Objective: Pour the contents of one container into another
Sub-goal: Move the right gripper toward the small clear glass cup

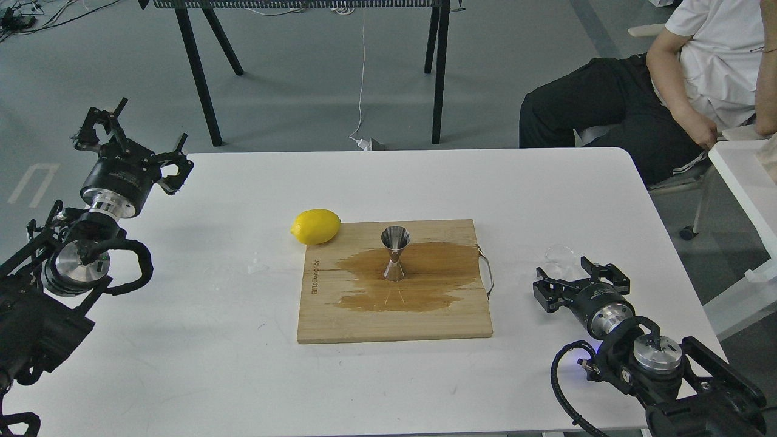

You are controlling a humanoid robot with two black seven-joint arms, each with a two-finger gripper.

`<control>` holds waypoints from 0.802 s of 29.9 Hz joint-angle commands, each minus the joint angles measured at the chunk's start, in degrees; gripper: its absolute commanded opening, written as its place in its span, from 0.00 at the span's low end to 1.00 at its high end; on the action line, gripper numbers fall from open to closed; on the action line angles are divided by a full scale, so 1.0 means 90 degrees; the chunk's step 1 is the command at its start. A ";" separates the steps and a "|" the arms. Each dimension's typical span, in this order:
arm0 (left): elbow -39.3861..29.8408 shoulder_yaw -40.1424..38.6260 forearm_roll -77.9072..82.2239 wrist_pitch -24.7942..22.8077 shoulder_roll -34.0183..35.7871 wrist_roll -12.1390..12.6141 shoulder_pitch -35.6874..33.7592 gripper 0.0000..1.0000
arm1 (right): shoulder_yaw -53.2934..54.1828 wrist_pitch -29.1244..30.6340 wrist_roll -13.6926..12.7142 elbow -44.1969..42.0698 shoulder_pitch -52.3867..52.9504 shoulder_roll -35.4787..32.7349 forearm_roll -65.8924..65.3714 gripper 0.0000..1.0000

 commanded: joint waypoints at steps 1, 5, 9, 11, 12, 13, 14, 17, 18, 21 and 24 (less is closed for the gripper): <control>-0.0005 0.0000 -0.0002 -0.0068 0.0003 -0.0009 -0.0001 1.00 | -0.0037 0.0096 -0.0062 -0.0006 0.0002 0.0003 0.0001 0.66; -0.0005 0.0000 -0.0002 -0.0068 0.0003 0.0001 -0.0010 1.00 | -0.0037 0.0125 -0.0062 -0.0006 0.0002 0.0081 -0.0009 0.61; -0.0005 0.0000 0.0008 -0.0068 0.0023 0.0001 -0.0001 1.00 | -0.0017 0.0194 -0.0052 -0.0006 0.0002 0.0091 -0.0009 0.53; 0.0005 0.0000 0.0008 -0.0068 0.0023 0.0001 -0.0001 1.00 | -0.0017 0.0194 -0.0052 -0.0006 0.0002 0.0081 -0.0009 0.53; -0.0004 0.0000 0.0008 -0.0068 0.0023 0.0001 -0.0001 1.00 | -0.0027 0.0184 -0.0052 -0.0006 0.0002 0.0081 -0.0009 0.53; 0.0005 0.0000 0.0008 -0.0068 0.0023 0.0001 -0.0001 1.00 | -0.0027 0.0184 -0.0052 -0.0006 0.0002 0.0081 -0.0009 0.53; -0.0004 0.0000 0.0008 -0.0068 0.0033 0.0001 -0.0010 1.00 | -0.0037 0.0184 -0.0062 0.0004 0.0002 0.0081 -0.0009 0.52; -0.0005 0.0000 0.0008 -0.0068 0.0033 0.0001 -0.0011 1.00 | -0.0037 0.0194 -0.0072 0.0023 0.0002 0.0081 0.0001 0.50; -0.0005 0.0000 0.0008 -0.0068 0.0033 0.0001 -0.0020 1.00 | -0.0037 0.0194 -0.0082 0.0033 -0.0008 0.0072 0.0001 0.49; -0.0005 0.0000 0.0008 -0.0068 0.0033 -0.0009 -0.0011 1.00 | -0.0037 0.0204 -0.0140 0.0062 -0.0057 0.0072 0.0001 0.48; -0.0005 0.0000 0.0008 -0.0068 0.0033 -0.0009 -0.0011 1.00 | -0.0047 0.0233 -0.0169 0.0072 -0.0096 0.0072 0.0001 0.48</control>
